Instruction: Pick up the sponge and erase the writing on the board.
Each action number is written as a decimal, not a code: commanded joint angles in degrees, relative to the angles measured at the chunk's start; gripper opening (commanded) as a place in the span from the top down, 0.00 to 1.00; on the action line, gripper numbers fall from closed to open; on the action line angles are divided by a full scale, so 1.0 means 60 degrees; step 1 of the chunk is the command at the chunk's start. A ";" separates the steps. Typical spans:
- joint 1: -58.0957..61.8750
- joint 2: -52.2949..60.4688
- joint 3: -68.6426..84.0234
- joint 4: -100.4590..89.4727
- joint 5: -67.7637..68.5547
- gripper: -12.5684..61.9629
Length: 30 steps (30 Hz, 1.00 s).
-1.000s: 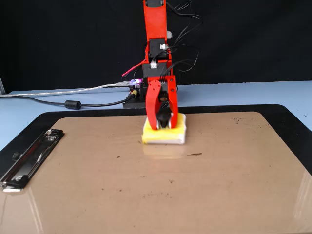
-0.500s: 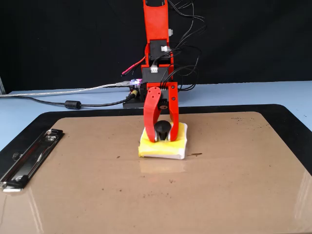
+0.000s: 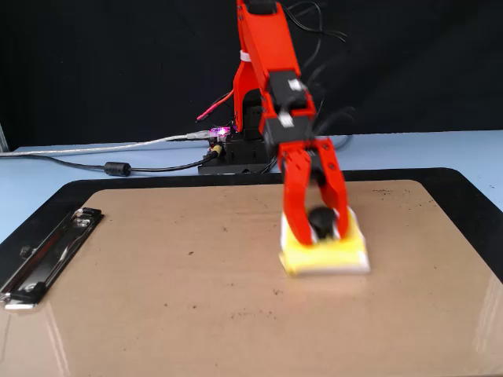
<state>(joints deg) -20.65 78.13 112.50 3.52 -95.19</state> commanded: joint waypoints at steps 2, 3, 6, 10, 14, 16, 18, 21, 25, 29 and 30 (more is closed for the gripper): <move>-0.0117 -0.0103 -0.0220 0.0029 -0.0205 0.94; -0.0117 0.0234 0.0146 0.0117 -0.0205 0.94; -0.0132 0.2139 0.2036 0.0205 -0.0190 0.94; -0.0249 0.4131 0.3896 0.0308 -0.0190 0.94; -0.0645 0.3208 0.3325 0.0000 -0.0205 0.94; -0.0688 0.1846 0.2314 -0.0278 -0.0205 0.94; -0.0718 0.0439 0.1260 -0.0542 -0.0205 0.94; -0.0762 0.0820 0.0850 -0.0249 -0.0205 0.94; -0.1904 0.2505 0.0967 0.0674 -0.0308 0.94; -0.3970 0.2769 0.0981 0.0601 -0.1685 0.94; -0.4409 0.2754 0.0967 0.0601 -0.1992 0.94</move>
<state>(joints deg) -43.95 92.02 119.71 8.26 -101.95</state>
